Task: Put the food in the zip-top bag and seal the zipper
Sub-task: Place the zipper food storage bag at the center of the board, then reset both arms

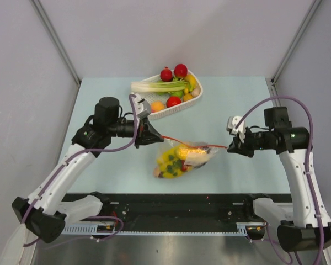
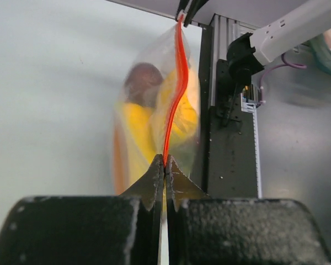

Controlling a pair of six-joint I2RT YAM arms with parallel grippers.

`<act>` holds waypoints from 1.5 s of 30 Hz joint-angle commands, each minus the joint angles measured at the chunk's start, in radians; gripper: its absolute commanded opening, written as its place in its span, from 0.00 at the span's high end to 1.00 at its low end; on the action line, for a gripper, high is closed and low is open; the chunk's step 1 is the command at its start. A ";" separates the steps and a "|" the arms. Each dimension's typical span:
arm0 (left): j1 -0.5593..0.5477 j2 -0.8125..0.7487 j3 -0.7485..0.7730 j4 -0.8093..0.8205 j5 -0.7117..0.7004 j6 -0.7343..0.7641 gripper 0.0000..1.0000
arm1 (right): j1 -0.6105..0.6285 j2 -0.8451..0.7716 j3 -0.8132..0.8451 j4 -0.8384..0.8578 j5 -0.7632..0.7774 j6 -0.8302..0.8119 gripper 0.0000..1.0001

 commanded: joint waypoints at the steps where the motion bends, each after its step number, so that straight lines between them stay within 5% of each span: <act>1: 0.003 -0.026 -0.039 -0.081 -0.022 -0.093 1.00 | 0.107 -0.024 -0.076 -0.203 0.004 -0.032 1.00; 9: 0.030 0.227 -0.106 -0.032 -0.283 -0.133 0.98 | 0.112 0.403 -0.131 0.130 0.004 0.245 1.00; 15: 0.109 0.346 -0.105 0.101 -0.298 -0.161 0.93 | 0.106 0.499 -0.131 0.340 0.031 0.363 1.00; 21: 0.165 0.299 -0.152 0.164 -0.271 -0.185 0.84 | 0.113 0.494 -0.117 0.492 0.044 0.470 0.97; 24: 0.196 0.258 -0.186 0.184 -0.274 -0.222 0.57 | 0.139 0.487 -0.102 0.530 0.037 0.501 0.83; 25: 0.213 0.238 -0.191 0.184 -0.275 -0.230 0.49 | 0.143 0.484 -0.099 0.533 0.036 0.509 0.59; 27: 0.230 0.210 -0.200 0.190 -0.289 -0.250 0.22 | 0.140 0.465 -0.090 0.539 0.033 0.544 0.31; 29: 0.253 0.160 -0.203 0.207 -0.301 -0.259 0.01 | 0.121 0.430 -0.085 0.558 0.030 0.593 0.18; 32: 0.287 0.121 -0.165 0.195 -0.346 -0.253 0.00 | 0.088 0.387 -0.073 0.596 0.014 0.680 0.00; 39: 0.425 0.147 0.071 0.092 -0.477 -0.230 0.00 | -0.064 0.327 -0.028 0.694 -0.003 0.915 0.00; 45: 0.469 0.352 0.332 -0.237 -0.550 -0.083 0.00 | -0.245 0.381 -0.015 0.742 0.004 1.029 0.00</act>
